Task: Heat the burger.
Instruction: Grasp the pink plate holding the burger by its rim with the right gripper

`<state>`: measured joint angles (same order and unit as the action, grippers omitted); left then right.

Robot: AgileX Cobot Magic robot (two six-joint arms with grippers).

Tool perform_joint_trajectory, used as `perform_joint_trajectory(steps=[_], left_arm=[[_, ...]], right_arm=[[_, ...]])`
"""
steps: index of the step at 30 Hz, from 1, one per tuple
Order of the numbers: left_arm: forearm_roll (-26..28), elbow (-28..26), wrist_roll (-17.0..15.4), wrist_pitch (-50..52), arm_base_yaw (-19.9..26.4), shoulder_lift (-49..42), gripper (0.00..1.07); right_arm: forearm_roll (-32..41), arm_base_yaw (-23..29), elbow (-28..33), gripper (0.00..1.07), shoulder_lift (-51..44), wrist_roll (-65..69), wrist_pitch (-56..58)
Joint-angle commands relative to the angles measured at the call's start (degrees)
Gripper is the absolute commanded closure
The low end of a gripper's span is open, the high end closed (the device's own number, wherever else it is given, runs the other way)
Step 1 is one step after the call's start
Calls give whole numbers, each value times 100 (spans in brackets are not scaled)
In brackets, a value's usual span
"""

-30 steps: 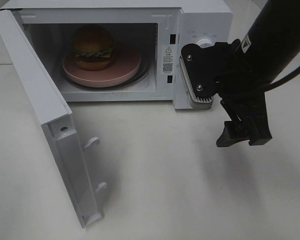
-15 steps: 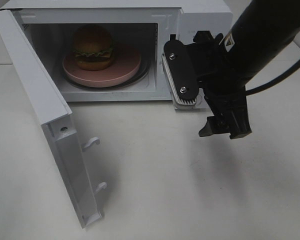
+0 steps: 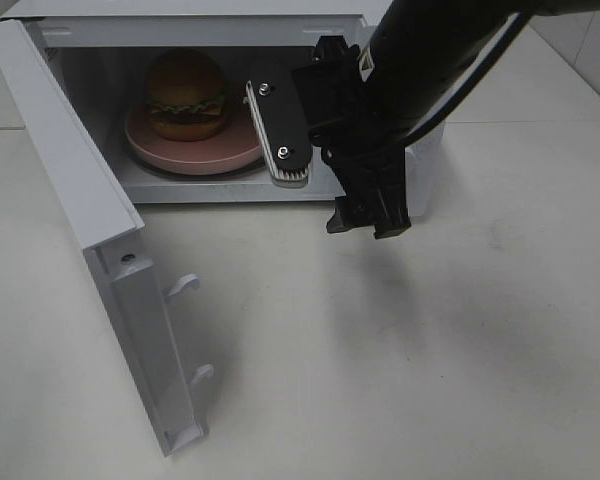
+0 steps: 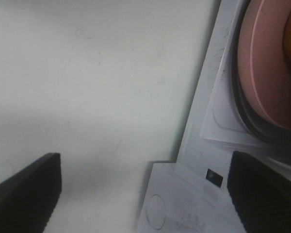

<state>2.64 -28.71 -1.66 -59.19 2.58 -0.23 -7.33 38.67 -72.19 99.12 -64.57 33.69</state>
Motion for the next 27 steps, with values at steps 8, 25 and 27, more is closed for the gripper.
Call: perform_joint_trajectory(steps=[8,25,27], left_arm=[[40,17,-6,34,23,-132,9],[40,17,-6,34,23,-132,9],[40,17,-6,34,23,-132,9]], right_arm=[[-6,80,-584,21,590,34,-418],[29,155,-1633,22,1690,57,-945],[34,155,-1948,23,2005,57,-940]])
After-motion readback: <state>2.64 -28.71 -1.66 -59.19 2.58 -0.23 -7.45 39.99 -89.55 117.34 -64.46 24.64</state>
